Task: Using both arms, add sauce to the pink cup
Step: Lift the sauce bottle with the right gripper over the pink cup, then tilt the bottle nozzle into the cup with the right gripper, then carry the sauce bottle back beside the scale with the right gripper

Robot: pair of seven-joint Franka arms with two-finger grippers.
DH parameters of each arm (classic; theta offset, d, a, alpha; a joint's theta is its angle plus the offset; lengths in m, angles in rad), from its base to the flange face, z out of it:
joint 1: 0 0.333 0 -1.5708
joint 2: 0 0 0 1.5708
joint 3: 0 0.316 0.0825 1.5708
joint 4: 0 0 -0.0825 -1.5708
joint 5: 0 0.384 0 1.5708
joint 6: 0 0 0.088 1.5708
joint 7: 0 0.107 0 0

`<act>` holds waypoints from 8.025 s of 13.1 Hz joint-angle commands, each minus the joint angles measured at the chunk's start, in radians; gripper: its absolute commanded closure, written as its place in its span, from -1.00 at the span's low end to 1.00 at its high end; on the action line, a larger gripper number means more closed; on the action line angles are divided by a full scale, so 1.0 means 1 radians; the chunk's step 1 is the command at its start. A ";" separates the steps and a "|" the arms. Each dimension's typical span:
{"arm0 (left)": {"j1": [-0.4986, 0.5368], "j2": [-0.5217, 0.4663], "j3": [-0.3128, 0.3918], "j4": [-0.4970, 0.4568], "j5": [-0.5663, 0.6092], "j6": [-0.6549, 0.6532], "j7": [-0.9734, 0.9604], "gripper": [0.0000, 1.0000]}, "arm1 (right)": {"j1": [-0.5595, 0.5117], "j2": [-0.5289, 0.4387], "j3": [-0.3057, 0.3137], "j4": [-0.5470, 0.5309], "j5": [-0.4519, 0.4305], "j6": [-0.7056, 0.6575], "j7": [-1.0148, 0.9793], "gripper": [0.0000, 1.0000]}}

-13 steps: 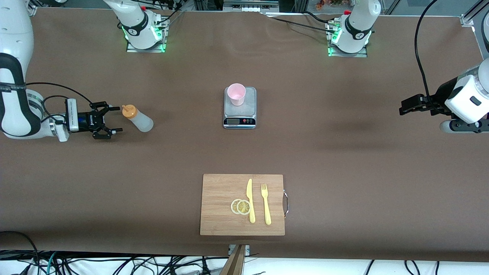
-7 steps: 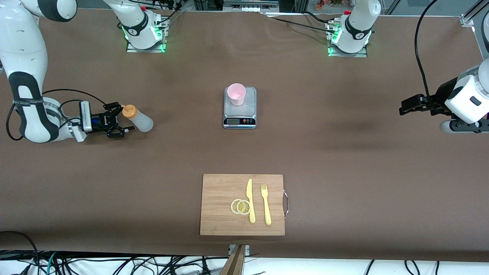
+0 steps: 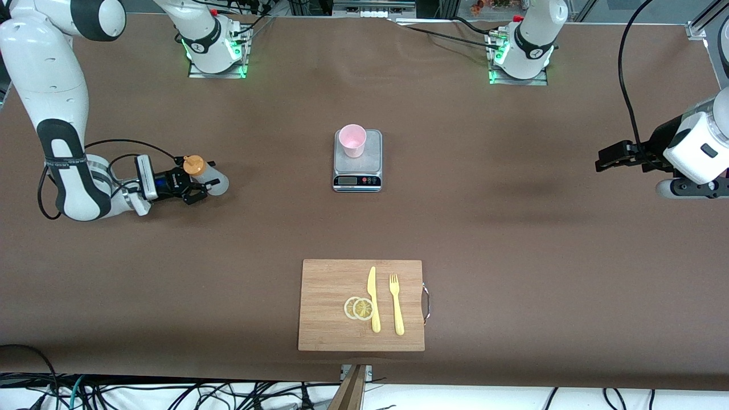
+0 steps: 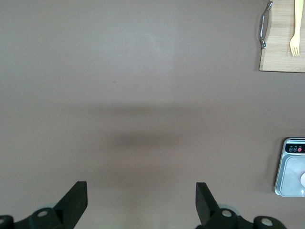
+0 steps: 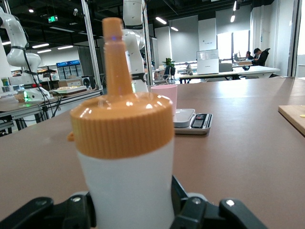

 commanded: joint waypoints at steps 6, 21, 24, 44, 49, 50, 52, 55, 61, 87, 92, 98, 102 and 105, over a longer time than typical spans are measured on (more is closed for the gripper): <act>0.003 0.001 -0.007 0.012 0.018 -0.016 -0.007 -1.00 | 0.181 -0.172 0.011 0.031 0.033 0.051 0.382 0.95; 0.010 0.002 -0.005 0.012 0.016 -0.016 -0.005 -1.00 | 0.712 -0.531 0.013 -0.012 -0.526 0.500 1.014 1.00; 0.010 0.002 -0.005 0.012 0.016 -0.016 -0.005 -1.00 | 0.802 -0.536 0.013 -0.055 -0.614 0.578 1.128 1.00; 0.011 0.002 -0.005 0.012 0.016 -0.017 -0.005 -1.00 | 1.143 -0.502 0.014 -0.111 -1.261 0.603 1.824 1.00; 0.011 0.004 -0.005 0.012 0.016 -0.016 -0.005 -1.00 | 1.158 -0.493 0.014 -0.106 -1.307 0.579 1.857 1.00; 0.011 0.004 -0.005 0.012 0.016 -0.016 -0.005 -1.00 | 1.158 -0.493 0.014 -0.103 -1.306 0.579 1.857 1.00; 0.011 0.004 -0.005 0.012 0.016 -0.016 -0.005 -1.00 | 1.158 -0.496 0.014 -0.101 -1.306 0.585 1.857 1.00; 0.011 0.005 -0.005 0.012 0.016 -0.017 -0.005 -1.00 | 1.158 -0.528 0.019 -0.111 -1.292 0.605 1.857 1.00; 0.011 0.005 -0.005 0.012 0.016 -0.016 -0.005 -1.00 | 1.148 -0.622 0.005 -0.242 -1.266 0.757 1.840 1.00; 0.013 0.005 -0.003 0.014 0.016 -0.016 -0.005 -1.00 | 0.802 -0.578 -0.501 -0.210 -0.039 0.188 0.716 1.00; 0.011 0.005 -0.005 0.014 0.016 -0.016 -0.005 -1.00 | 0.626 -0.315 -0.498 -0.192 0.108 -0.047 0.277 1.00; 0.011 0.005 -0.003 0.014 0.016 -0.017 -0.005 -1.00 | 0.462 -0.019 -0.457 -0.017 0.199 -0.222 0.025 1.00; 0.011 0.005 -0.005 0.014 0.016 -0.016 -0.005 -1.00 | 0.335 0.079 -0.319 0.101 0.201 -0.210 -0.021 1.00; 0.011 0.005 -0.003 0.012 0.016 -0.016 -0.005 -1.00 | 0.323 0.118 -0.296 0.147 0.202 -0.210 -0.053 1.00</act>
